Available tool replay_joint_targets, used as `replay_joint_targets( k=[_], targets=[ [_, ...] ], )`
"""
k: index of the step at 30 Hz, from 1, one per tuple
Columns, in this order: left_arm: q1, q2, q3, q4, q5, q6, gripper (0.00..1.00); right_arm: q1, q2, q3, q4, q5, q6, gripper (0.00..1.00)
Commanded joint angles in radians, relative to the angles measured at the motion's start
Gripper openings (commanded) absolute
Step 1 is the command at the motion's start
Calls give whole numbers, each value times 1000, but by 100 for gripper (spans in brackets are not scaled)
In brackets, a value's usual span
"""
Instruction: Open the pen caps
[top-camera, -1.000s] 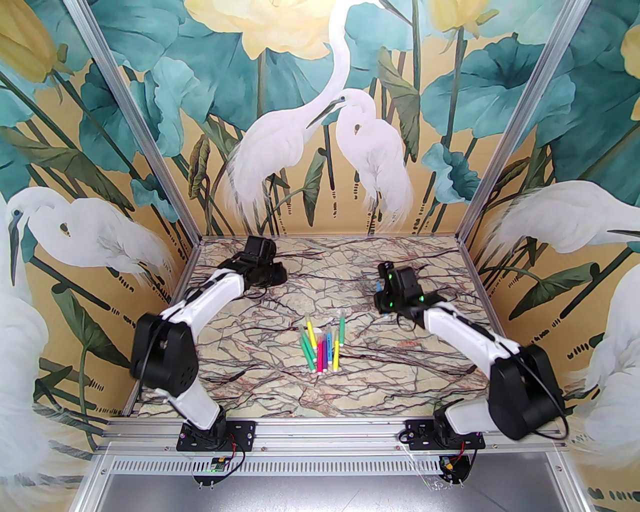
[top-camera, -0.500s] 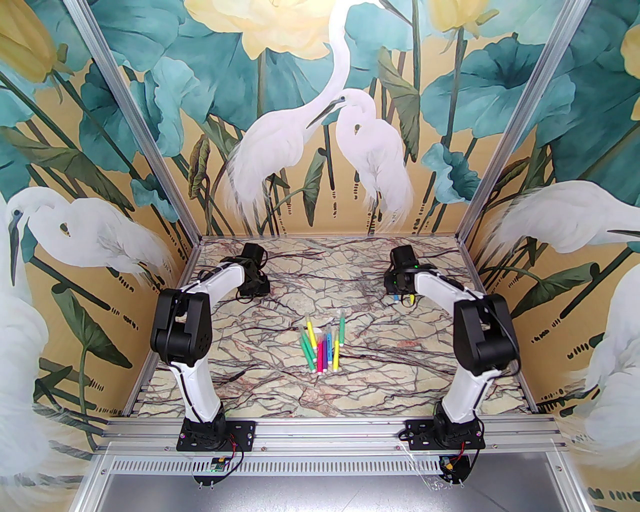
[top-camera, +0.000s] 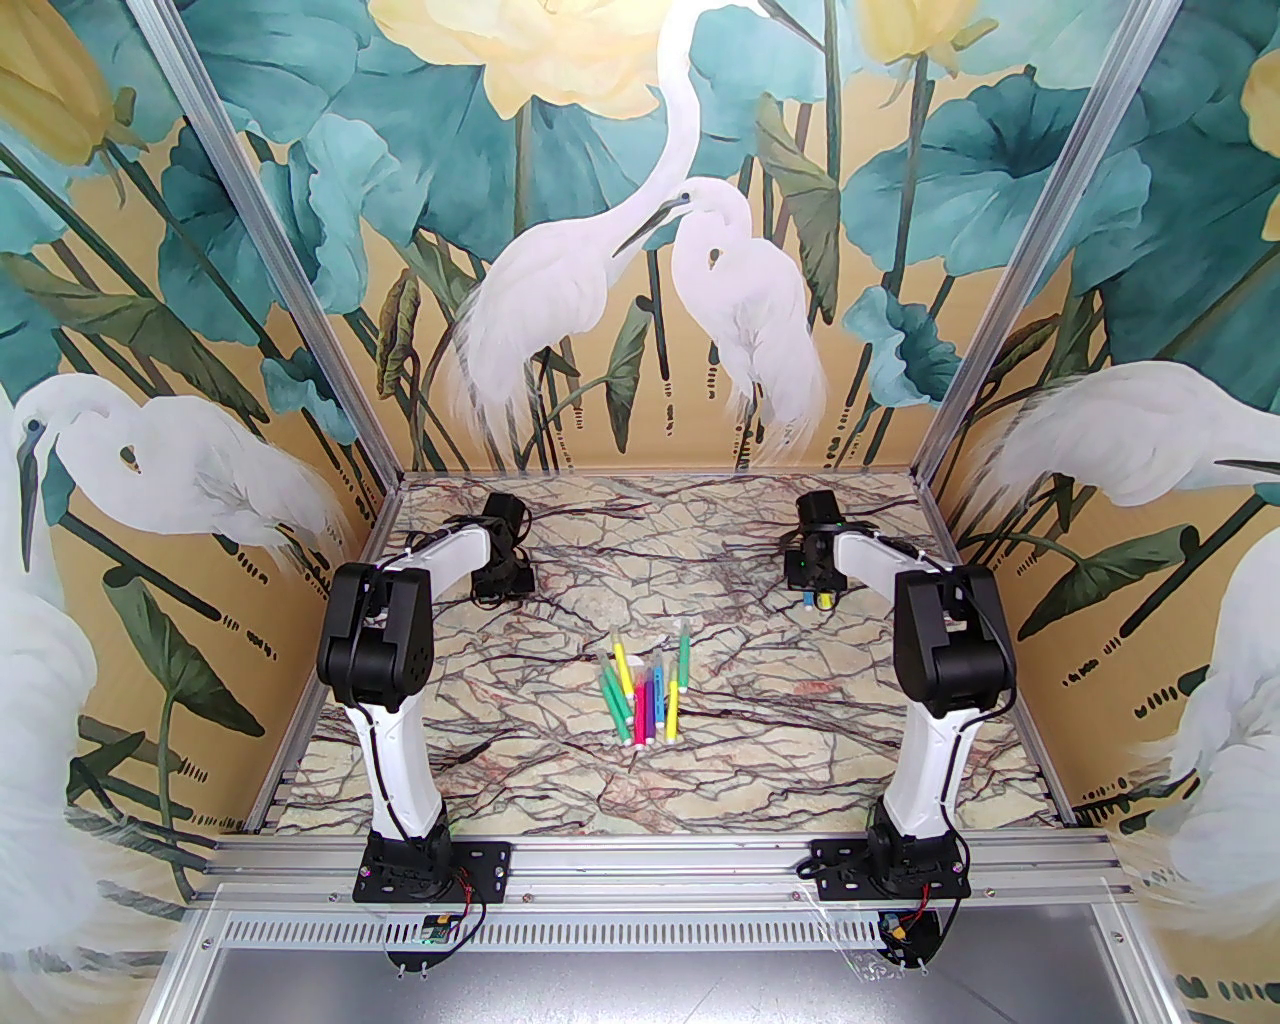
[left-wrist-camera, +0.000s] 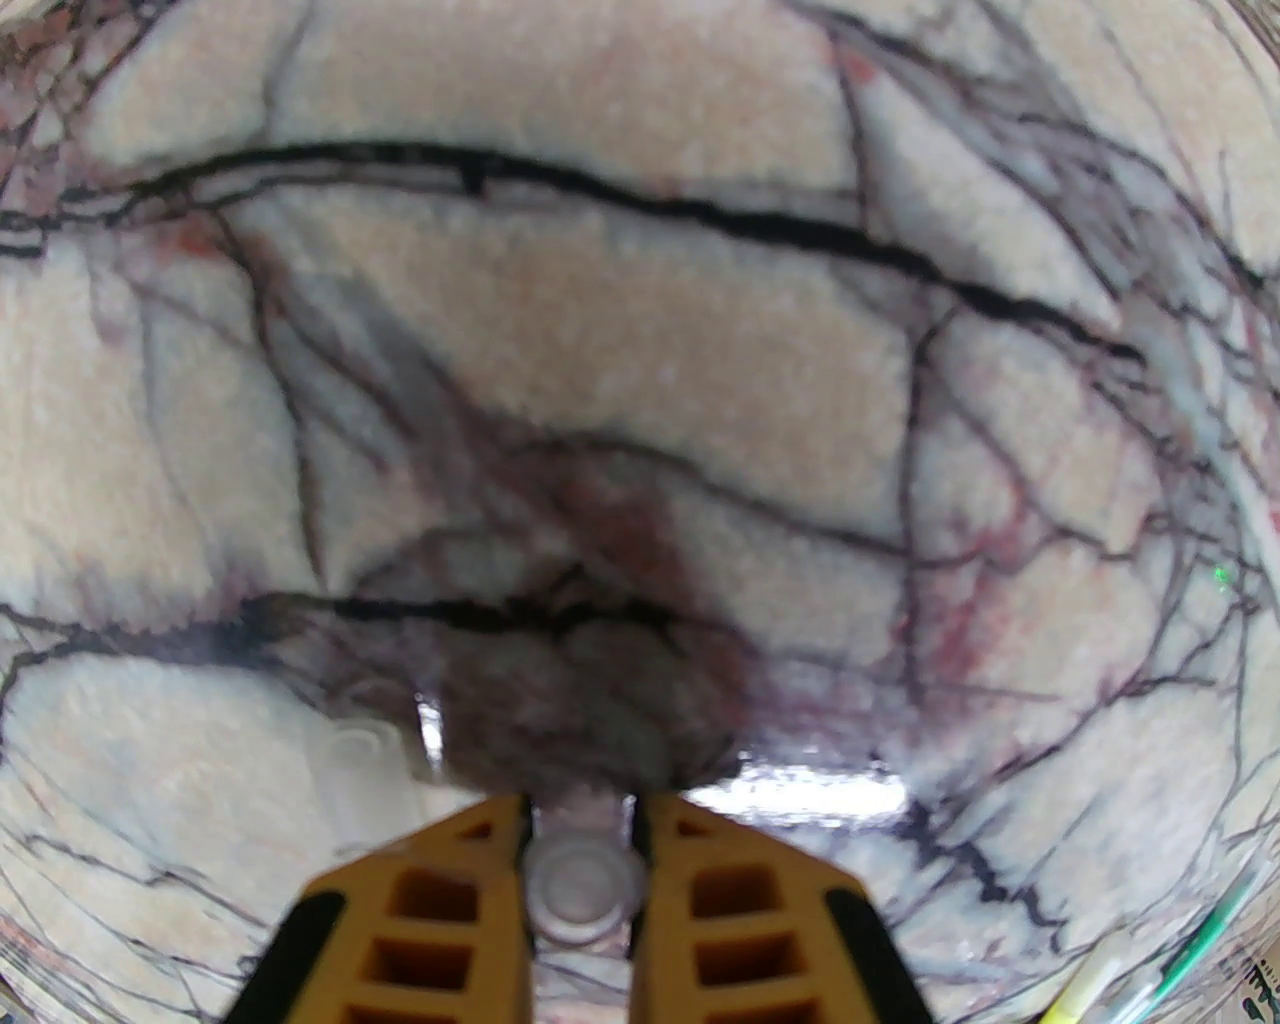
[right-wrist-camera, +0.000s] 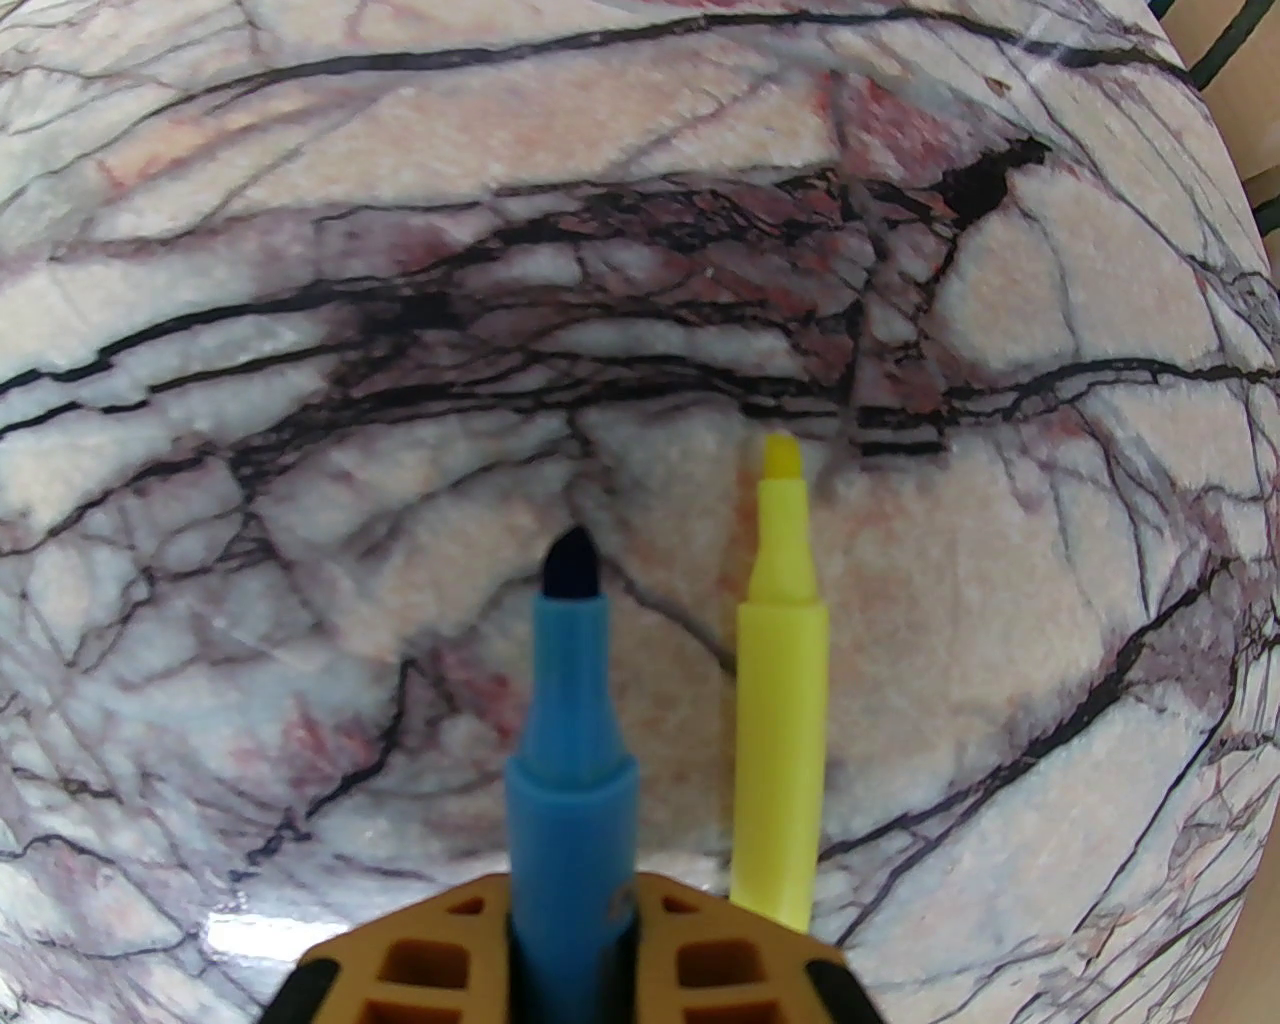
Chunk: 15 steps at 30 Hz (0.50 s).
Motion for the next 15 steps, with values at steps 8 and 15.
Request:
replay_joint_targets(
  k=[8, 15],
  targets=[
    [7, 48, 8, -31, -54, 3, 7, -8, 66, 87, -62, 12, 12, 10],
    [11, 62, 27, -43, -37, 8, 10, -13, 75, 92, -78, -3, 15, 13]
  ],
)
